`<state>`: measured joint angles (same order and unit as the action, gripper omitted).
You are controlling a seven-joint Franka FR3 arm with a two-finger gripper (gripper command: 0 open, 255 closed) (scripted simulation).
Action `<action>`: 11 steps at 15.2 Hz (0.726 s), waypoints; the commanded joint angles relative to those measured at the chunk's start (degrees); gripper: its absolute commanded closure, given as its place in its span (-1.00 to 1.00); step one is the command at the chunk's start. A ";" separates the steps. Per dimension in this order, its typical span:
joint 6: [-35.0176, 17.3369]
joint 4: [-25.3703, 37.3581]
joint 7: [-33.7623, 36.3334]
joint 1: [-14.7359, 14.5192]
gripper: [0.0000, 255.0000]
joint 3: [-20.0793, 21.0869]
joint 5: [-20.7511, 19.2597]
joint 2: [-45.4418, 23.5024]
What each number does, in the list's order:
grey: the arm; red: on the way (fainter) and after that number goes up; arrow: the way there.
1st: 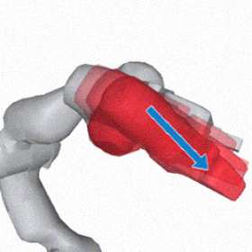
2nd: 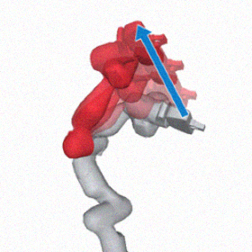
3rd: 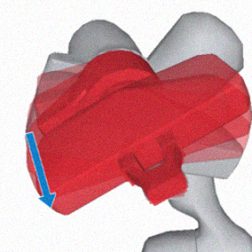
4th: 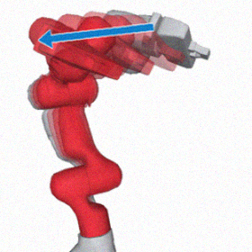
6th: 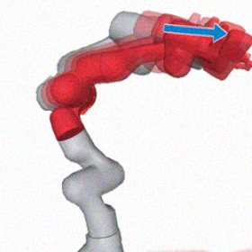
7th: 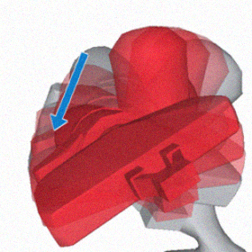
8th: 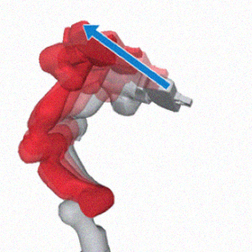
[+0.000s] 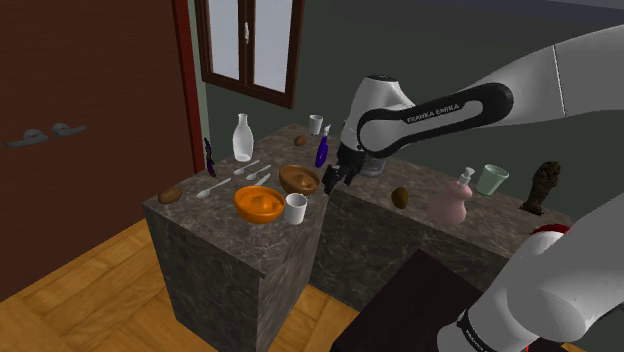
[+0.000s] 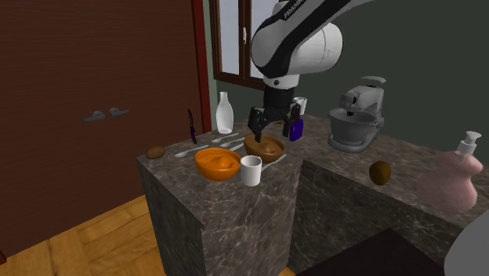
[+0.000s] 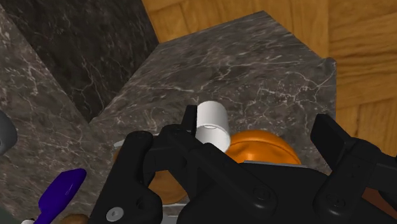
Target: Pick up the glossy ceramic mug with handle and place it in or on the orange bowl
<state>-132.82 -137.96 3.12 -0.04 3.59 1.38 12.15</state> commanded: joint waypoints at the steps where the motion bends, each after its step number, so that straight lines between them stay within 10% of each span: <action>1: -3.14 1.86 0.28 0.12 -1.00 0.27 -0.94 -4.76; 11: -13.01 15.53 3.16 -0.54 -1.00 -0.03 -7.25 -27.62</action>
<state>-145.18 -124.00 6.11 -0.49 3.72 -5.25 -13.35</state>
